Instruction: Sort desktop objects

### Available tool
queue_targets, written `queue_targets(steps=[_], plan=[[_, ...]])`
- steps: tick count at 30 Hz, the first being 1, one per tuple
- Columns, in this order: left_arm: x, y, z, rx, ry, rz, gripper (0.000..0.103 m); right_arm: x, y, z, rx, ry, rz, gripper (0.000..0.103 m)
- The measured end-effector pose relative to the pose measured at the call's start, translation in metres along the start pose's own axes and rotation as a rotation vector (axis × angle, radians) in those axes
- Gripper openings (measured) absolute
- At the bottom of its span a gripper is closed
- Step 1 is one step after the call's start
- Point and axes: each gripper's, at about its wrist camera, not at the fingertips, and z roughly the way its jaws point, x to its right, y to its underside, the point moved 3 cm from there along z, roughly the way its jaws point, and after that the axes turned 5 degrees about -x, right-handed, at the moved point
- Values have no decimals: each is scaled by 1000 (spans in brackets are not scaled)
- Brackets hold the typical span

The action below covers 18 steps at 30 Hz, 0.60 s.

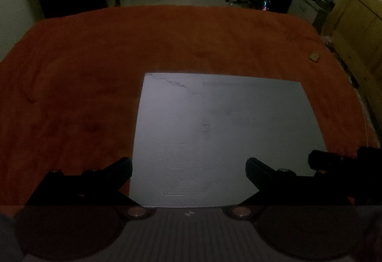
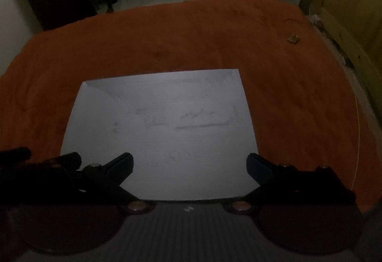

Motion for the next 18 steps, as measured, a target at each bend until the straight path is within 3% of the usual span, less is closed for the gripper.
queue_targets(steps=[18], plan=[[9,1,6,-46,6,-18,103,2,5,4,-25,6,-8,103]])
